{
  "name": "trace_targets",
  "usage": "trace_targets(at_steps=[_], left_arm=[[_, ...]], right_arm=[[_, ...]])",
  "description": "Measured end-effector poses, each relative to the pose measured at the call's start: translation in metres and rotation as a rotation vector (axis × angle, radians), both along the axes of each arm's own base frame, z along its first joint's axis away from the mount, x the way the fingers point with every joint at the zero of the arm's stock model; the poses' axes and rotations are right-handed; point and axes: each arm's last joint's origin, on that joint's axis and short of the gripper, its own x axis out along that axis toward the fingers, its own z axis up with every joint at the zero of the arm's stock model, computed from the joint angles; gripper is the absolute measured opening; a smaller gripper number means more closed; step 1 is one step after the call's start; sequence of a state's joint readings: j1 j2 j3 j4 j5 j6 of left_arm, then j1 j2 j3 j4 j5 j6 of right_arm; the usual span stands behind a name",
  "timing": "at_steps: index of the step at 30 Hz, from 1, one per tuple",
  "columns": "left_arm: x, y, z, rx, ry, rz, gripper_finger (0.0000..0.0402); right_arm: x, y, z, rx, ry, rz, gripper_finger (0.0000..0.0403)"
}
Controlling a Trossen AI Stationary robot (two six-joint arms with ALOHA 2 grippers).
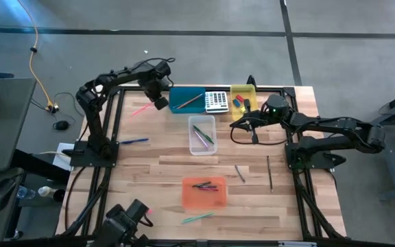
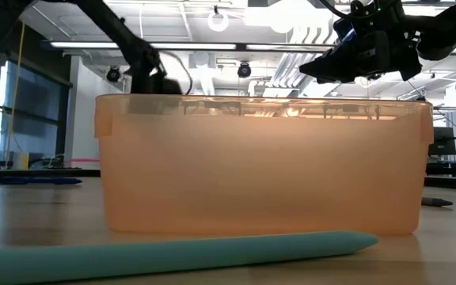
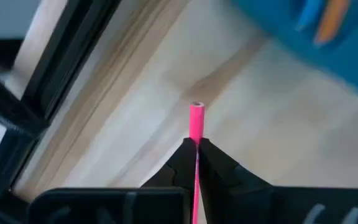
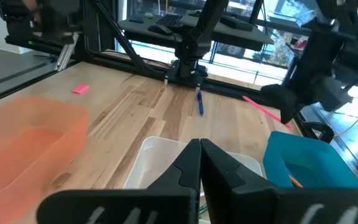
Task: Sort crayons/erasers/pens/pencils in bins
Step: Put the pink pencil into the blue bin
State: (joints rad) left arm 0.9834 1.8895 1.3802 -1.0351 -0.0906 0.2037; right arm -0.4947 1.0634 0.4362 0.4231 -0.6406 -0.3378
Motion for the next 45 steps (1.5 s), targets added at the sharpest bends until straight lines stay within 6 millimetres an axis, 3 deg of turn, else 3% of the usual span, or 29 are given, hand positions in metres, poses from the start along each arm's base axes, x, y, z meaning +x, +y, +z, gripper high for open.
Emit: trace_targets(at_steps=[7,14,19,23,29,36,45], left_arm=[[0.013,-0.005,0.048,0.126,-0.088,-0.051,0.0001],[0.063,-0.012,0.09,0.295,-0.321,-0.158,0.0001],[0.101,-0.022,0.088,0.322,-0.431,-0.248,0.0001],[0.108,-0.033,0.085,0.295,-0.391,-0.274,0.0001],[0.084,-0.032,0.087,0.247,-0.308,-0.119,0.0],[0.047,-0.029,0.063,0.18,-0.227,0.097,0.0],[0.0,-0.048,0.014,0.142,-0.084,0.399,0.0015]], right_arm=[[0.0,0.0,0.0,0.0,0.0,0.0,0.0],[0.0,0.0,0.0,0.0,0.0,0.0,0.0],[0.0,0.0,0.0,0.0,-0.001,0.0,0.0],[0.0,0.0,0.0,0.007,0.001,-0.001,0.0],[0.0,0.0,-0.001,0.014,0.014,-0.001,0.0],[0.0,0.0,-0.002,0.019,0.022,-0.001,0.0],[-0.001,0.0,-0.004,0.026,0.036,-0.001,0.0]])
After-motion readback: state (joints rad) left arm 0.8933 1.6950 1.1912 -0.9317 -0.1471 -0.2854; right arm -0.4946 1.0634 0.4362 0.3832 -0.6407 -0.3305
